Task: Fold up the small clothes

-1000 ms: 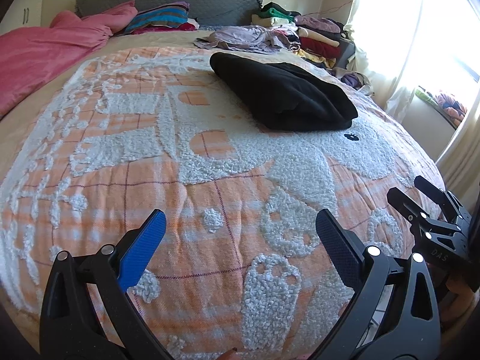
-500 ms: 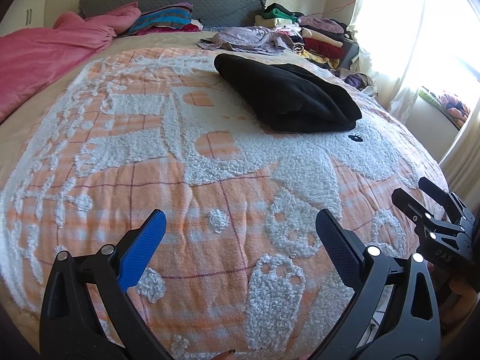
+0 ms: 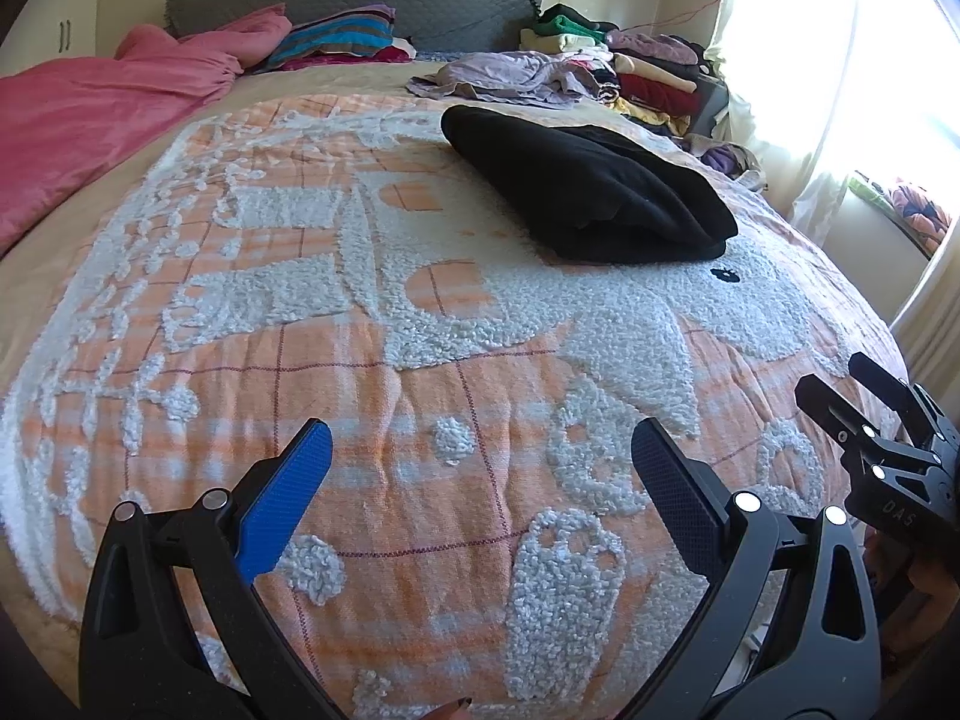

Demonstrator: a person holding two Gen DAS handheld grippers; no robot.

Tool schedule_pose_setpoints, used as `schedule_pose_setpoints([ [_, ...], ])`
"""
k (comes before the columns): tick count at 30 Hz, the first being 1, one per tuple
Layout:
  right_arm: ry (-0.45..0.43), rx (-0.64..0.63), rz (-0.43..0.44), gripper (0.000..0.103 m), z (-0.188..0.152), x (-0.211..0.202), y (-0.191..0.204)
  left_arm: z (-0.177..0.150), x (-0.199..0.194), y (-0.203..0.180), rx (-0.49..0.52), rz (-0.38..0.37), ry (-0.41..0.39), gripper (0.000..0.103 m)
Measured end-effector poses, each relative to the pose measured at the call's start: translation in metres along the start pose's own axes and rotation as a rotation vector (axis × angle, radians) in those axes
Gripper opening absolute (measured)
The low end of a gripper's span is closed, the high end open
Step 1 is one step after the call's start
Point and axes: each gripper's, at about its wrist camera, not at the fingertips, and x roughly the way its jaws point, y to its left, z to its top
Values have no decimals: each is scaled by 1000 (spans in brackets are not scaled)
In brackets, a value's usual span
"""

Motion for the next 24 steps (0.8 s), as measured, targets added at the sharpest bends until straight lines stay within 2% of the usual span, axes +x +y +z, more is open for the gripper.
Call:
schedule_pose_setpoints([
  [24,11,-4,-4,99,0,1,3,0,0,-1,14,32,3,94],
])
